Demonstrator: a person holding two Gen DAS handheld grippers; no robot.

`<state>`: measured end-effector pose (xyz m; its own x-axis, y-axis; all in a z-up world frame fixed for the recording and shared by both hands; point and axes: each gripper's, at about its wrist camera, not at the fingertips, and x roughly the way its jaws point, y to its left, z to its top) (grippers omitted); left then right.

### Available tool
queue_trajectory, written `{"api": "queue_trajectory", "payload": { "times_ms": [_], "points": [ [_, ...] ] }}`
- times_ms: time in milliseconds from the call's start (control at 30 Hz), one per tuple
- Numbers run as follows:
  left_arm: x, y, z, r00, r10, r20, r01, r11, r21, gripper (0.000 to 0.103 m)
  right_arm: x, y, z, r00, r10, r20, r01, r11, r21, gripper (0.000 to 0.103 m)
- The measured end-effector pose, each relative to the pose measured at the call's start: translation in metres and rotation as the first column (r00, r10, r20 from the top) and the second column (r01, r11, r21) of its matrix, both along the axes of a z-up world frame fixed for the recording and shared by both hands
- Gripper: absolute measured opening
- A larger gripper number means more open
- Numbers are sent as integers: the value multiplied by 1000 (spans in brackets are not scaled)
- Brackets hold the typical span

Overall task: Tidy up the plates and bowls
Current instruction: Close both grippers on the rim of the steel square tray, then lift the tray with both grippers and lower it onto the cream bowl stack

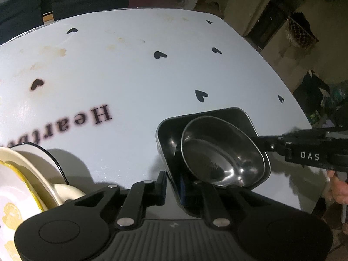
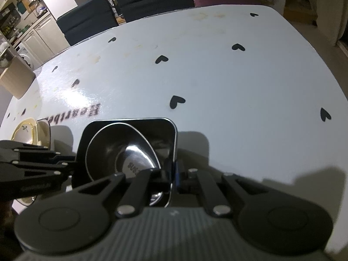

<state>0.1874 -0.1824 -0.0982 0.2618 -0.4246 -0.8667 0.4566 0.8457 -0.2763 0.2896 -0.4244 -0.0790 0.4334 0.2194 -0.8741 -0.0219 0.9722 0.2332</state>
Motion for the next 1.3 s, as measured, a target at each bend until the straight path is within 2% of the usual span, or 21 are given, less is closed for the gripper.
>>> {"api": "queue_trajectory", "payload": {
  "times_ms": [300, 467, 667, 1000, 1300],
  "points": [
    [4, -1, -1, 999, 36, -17, -37, 997, -66, 11, -1, -19, -1, 999, -24, -24, 26, 997, 75, 5],
    [4, 2, 5, 998, 67, -11, -68, 991, -113, 11, -6, -31, 4, 999, -48, -5, 48, 991, 124, 6],
    [6, 10, 12, 994, 110, -8, -110, 982, -155, 9, -9, -33, 7, 999, -53, 13, 50, 989, 141, 6],
    [7, 37, 43, 979, 201, 21, -186, 938, -293, 8, -28, -49, 40, 983, -121, 136, 84, 964, 252, 6],
    [-6, 78, 74, 956, 286, 59, -242, 890, -385, 5, -40, -41, 63, 963, -137, 232, 52, 939, 339, 6]
  ]
}}
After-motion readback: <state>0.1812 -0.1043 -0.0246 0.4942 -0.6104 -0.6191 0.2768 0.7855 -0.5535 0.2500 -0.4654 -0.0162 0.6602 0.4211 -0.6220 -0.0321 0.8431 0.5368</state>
